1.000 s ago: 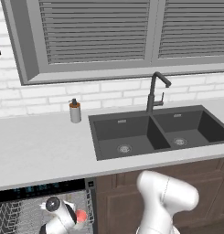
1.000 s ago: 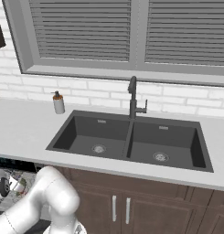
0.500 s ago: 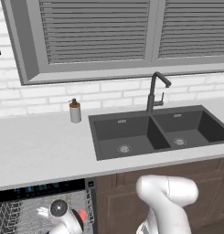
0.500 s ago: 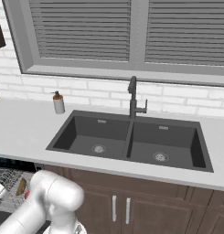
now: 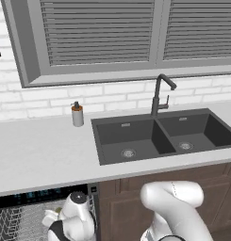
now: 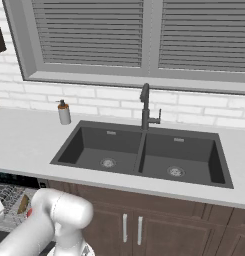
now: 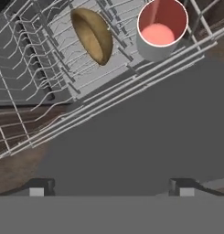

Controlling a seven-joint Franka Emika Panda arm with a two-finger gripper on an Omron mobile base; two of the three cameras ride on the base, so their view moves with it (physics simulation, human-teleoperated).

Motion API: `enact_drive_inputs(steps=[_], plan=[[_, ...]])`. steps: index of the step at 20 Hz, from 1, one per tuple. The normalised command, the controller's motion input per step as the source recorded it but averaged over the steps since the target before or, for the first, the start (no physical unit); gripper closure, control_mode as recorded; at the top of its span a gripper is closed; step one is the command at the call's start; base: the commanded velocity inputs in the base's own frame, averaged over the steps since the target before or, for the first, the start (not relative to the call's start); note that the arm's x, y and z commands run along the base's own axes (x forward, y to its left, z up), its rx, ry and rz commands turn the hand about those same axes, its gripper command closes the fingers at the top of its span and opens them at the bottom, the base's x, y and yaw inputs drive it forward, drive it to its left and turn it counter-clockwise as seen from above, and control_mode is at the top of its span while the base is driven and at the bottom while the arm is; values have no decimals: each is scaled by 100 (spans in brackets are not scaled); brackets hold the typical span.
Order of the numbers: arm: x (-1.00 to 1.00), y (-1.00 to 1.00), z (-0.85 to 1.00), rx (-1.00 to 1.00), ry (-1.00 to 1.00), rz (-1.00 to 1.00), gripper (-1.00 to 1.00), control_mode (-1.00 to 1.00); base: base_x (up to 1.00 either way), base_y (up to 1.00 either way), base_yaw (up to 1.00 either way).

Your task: Pick up the cup and bowl from the counter, place them in the dishwasher, and close the dishwasher door.

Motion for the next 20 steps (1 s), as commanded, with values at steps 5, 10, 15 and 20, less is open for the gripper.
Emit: enact_drive_inputs(steps=[5, 10, 15, 20], plan=[[-46, -2, -24, 0, 1, 0, -100, -100, 0, 0, 0], [-18, 0, -9, 0, 0, 0, -100, -100, 0, 0, 0], [-1, 0, -12, 0, 2, 0, -100, -100, 0, 0, 0], [0, 0, -17, 0, 5, 0, -100, -100, 0, 0, 0]])
